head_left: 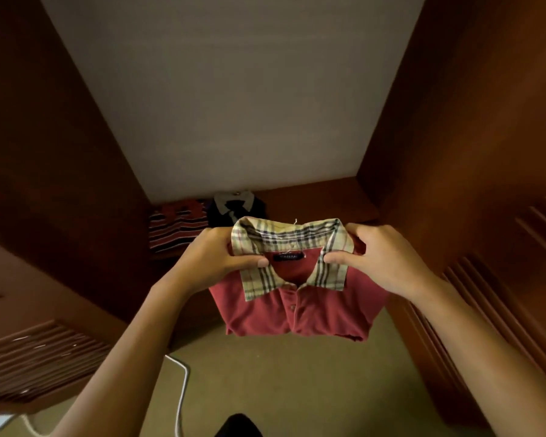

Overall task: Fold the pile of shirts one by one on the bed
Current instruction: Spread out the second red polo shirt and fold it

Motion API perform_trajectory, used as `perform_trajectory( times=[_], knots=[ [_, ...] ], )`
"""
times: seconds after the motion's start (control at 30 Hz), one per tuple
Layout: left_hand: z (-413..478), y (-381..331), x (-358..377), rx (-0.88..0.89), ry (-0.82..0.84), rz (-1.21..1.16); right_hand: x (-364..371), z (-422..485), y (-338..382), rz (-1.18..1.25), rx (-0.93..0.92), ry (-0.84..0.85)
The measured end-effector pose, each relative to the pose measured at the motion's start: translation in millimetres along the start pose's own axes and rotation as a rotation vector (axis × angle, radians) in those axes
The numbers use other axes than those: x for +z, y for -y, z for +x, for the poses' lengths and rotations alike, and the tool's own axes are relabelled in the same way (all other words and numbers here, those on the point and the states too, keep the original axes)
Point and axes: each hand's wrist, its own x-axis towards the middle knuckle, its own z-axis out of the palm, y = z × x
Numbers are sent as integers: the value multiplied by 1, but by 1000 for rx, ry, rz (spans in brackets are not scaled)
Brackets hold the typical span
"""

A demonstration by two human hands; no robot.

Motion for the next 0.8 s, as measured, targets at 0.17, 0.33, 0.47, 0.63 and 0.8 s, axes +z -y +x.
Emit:
perform_trajectory(
  times=[0.17,0.33,0.47,0.63,0.8],
  knots=[
    [121,63,6,-37,-42,29,29,138,-68,26,-42,50],
    [236,142,19,-104,-40,31,79,259,-134,56,-55,38],
    [309,201,43,-212,-57,50,116,337,-188,27,-57,92],
    [376,262,84,-235,-89,149,159,410,-256,22,-83,146],
    [429,311,122,-289,-109,82,192,475,-330,28,-131,213]
  ],
)
